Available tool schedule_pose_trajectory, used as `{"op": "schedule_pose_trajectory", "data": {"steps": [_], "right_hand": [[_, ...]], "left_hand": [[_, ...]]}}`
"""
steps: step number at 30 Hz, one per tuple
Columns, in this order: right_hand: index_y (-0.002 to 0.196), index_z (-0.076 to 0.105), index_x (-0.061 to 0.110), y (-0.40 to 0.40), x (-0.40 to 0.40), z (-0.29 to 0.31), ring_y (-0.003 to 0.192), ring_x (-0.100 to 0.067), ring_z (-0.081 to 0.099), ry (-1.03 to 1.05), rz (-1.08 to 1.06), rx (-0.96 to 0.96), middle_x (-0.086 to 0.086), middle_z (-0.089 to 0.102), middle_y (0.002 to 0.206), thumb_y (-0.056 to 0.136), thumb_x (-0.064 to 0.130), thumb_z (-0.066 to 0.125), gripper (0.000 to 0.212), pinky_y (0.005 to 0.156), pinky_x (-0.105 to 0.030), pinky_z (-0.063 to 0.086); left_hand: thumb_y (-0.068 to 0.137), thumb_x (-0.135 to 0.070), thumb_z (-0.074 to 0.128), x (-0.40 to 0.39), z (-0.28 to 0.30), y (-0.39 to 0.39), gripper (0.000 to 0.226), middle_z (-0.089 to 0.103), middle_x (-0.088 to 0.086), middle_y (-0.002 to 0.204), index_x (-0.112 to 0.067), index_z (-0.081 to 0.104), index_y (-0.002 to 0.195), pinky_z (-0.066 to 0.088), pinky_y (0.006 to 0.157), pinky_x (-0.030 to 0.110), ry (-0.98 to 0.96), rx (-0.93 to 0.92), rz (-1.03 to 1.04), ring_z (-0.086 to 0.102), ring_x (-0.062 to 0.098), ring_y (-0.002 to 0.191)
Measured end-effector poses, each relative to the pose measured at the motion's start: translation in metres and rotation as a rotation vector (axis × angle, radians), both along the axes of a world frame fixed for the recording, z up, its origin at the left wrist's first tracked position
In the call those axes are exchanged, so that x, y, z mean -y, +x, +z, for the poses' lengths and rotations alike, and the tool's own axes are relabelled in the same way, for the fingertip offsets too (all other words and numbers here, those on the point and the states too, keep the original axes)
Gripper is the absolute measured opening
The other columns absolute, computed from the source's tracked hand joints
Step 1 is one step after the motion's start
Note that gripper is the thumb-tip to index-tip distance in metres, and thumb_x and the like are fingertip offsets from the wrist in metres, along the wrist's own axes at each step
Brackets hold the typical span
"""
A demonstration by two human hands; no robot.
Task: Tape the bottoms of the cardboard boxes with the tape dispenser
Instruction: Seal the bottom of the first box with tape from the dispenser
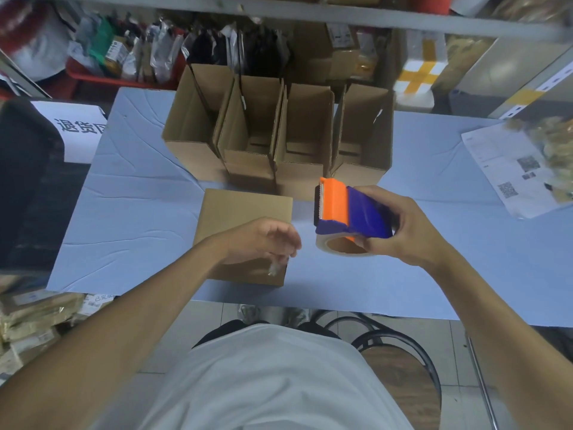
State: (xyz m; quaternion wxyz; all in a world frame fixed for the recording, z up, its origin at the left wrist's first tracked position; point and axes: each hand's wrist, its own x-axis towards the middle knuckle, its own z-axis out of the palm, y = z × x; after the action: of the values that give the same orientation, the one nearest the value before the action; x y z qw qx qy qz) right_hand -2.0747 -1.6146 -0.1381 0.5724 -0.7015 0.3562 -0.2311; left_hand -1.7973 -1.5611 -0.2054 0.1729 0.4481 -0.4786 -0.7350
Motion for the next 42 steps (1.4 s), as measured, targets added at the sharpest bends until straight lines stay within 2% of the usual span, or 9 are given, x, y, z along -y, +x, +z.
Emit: {"op": "schedule_pose_trajectory", "data": {"steps": [4,7,10,16,22,26,32,36,42], "right_hand": [[0.127,0.053,0.048,-0.005,0.001,-0.003,0.116,-0.016,0.059,-0.003,0.003,-0.019,0.018,0.061,0.120,0.069,0.037,0.082,0.066,0.074,-0.020,0.055],[0.126,0.053,0.048,-0.004,0.001,-0.008,0.115,-0.016,0.059,-0.001,0.003,-0.030,0.018,0.061,0.120,0.068,0.038,0.083,0.066,0.075,-0.020,0.056],[0.126,0.053,0.048,0.000,0.002,-0.013,0.114,-0.011,0.059,-0.007,-0.006,-0.042,0.020,0.061,0.120,0.067,0.051,0.084,0.066,0.072,-0.018,0.055],[0.125,0.049,0.050,0.006,0.008,-0.040,0.113,-0.001,0.058,-0.010,-0.002,-0.202,0.030,0.058,0.118,0.067,0.055,0.083,0.068,0.073,-0.014,0.055],[0.122,0.046,0.062,0.011,0.010,-0.050,0.111,0.003,0.057,-0.031,0.012,-0.211,0.034,0.058,0.116,0.064,0.064,0.080,0.068,0.069,-0.007,0.050],[0.123,0.046,0.059,0.011,0.010,-0.058,0.113,0.003,0.055,-0.068,0.032,-0.226,0.033,0.056,0.117,0.065,0.054,0.085,0.070,0.069,-0.006,0.048],[0.125,0.047,0.057,0.010,0.007,-0.066,0.115,0.003,0.054,-0.048,-0.030,-0.178,0.033,0.055,0.120,0.062,0.062,0.082,0.072,0.068,-0.007,0.050],[0.126,0.048,0.055,0.013,0.007,-0.069,0.116,0.001,0.054,-0.040,-0.056,-0.164,0.029,0.057,0.121,0.061,0.065,0.082,0.074,0.068,-0.009,0.051],[0.127,0.048,0.049,0.016,0.007,-0.073,0.114,0.000,0.056,0.022,-0.048,-0.179,0.028,0.058,0.120,0.066,0.051,0.087,0.072,0.069,-0.012,0.053]], "left_hand": [[0.091,-0.004,0.065,0.004,-0.001,0.017,0.011,0.070,0.007,0.085,-0.012,0.072,0.094,0.053,0.060,0.030,0.000,0.097,0.146,0.059,0.014,0.065],[0.088,0.001,0.065,0.011,0.002,0.024,0.011,0.070,0.004,0.080,-0.007,0.072,0.092,0.055,0.062,0.028,0.019,0.171,0.145,0.059,0.015,0.065],[0.088,-0.001,0.065,0.014,0.006,0.026,0.010,0.068,0.004,0.079,-0.006,0.072,0.094,0.055,0.063,0.025,0.055,0.284,0.196,0.061,0.014,0.064],[0.081,0.006,0.063,0.026,0.009,0.013,0.016,0.071,0.018,0.086,-0.007,0.071,0.087,0.059,0.078,0.040,-0.047,0.570,0.333,0.068,0.027,0.075],[0.088,0.007,0.059,0.032,0.014,0.003,0.020,0.066,0.013,0.095,-0.009,0.069,0.094,0.060,0.080,0.046,-0.101,0.574,0.315,0.065,0.028,0.085],[0.088,0.008,0.058,0.033,0.019,-0.001,0.024,0.066,0.010,0.099,-0.012,0.067,0.100,0.059,0.081,0.038,-0.144,0.580,0.294,0.067,0.025,0.092],[0.079,0.007,0.070,0.035,0.020,0.003,0.027,0.070,0.008,0.102,-0.012,0.072,0.098,0.054,0.074,0.024,-0.001,0.657,0.313,0.065,0.021,0.094],[0.077,0.004,0.071,0.032,0.021,0.003,0.024,0.070,0.007,0.098,-0.015,0.072,0.092,0.052,0.069,0.024,-0.027,0.749,0.305,0.064,0.019,0.090],[0.082,0.004,0.065,0.030,0.041,-0.004,0.030,0.070,-0.003,0.083,-0.024,0.066,0.091,0.058,0.069,0.029,-0.309,0.669,0.117,0.068,0.012,0.077]]}}
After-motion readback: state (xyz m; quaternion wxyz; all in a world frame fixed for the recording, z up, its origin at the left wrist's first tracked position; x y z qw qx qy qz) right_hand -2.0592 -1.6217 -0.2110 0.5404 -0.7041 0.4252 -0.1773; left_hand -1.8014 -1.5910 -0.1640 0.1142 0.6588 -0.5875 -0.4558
